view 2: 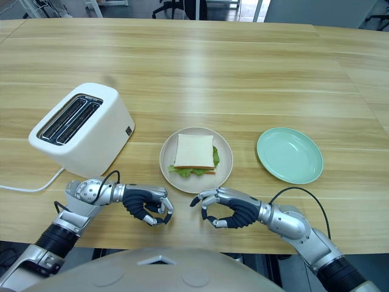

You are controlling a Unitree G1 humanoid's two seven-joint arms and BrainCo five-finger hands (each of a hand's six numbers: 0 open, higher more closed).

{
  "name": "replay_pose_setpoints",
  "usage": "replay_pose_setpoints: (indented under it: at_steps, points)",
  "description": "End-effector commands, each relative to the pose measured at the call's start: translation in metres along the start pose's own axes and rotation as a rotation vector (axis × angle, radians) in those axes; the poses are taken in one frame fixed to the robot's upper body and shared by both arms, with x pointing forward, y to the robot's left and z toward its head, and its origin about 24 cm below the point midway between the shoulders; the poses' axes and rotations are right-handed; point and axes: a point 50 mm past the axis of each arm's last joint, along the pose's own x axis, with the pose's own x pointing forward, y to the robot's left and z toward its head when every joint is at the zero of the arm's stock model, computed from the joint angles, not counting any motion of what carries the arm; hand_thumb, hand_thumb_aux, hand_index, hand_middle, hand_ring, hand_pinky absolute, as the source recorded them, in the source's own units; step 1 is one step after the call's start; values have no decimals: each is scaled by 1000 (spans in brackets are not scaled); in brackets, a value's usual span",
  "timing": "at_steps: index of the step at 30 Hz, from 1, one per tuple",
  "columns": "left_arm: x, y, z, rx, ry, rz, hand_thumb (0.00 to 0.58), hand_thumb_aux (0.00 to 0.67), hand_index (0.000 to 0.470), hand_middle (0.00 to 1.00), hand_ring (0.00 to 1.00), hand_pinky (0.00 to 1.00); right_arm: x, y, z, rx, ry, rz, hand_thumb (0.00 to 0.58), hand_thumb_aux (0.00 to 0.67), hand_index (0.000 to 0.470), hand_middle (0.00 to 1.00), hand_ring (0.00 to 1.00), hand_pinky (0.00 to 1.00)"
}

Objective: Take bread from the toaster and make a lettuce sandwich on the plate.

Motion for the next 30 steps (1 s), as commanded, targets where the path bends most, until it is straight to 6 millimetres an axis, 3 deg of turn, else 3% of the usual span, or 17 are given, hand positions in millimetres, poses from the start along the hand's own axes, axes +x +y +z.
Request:
replay_pose_setpoints:
  at_steps: [1, 5, 6, 7, 8, 20, 30]
  points:
    - [2, -1, -5, 1, 23, -3, 580, 670, 460, 1000, 1000, 1000, -4, -2, -3, 24, 11, -19, 580, 670, 460, 263, 263, 263]
    - [3, 2, -4, 12, 5, 31, 580, 670, 460, 1000, 1000, 1000, -2, -9, -3, 47, 2, -93, 580, 670, 460, 357, 357, 357]
    - [3, 3, -4, 14, 0, 38, 580, 670, 460, 1000, 1000, 1000, -1, -11, -4, 47, 7, -107, 580, 670, 460, 686, 686, 686]
    - [4, 4, -3, 13, -5, 46, 580, 670, 460, 1000, 1000, 1000, 0, -12, -5, 54, 10, -118, 580, 670, 460, 875, 875, 875]
    - [4, 5, -3, 13, -7, 51, 580, 670, 460, 1000, 1000, 1000, 0, -12, -5, 56, 11, -121, 580, 670, 460, 1000, 1000, 1000]
    - [11, 2, -15, -4, 30, 22, 580, 670, 460, 1000, 1000, 1000, -2, 6, -28, 24, 166, 37, 580, 670, 460, 1000, 1000, 1000]
    - [15, -2, -42, -63, 123, 6, 580, 670, 460, 1000, 1000, 1000, 6, 10, -54, -32, 306, 78, 580, 670, 460, 1000, 1000, 1000]
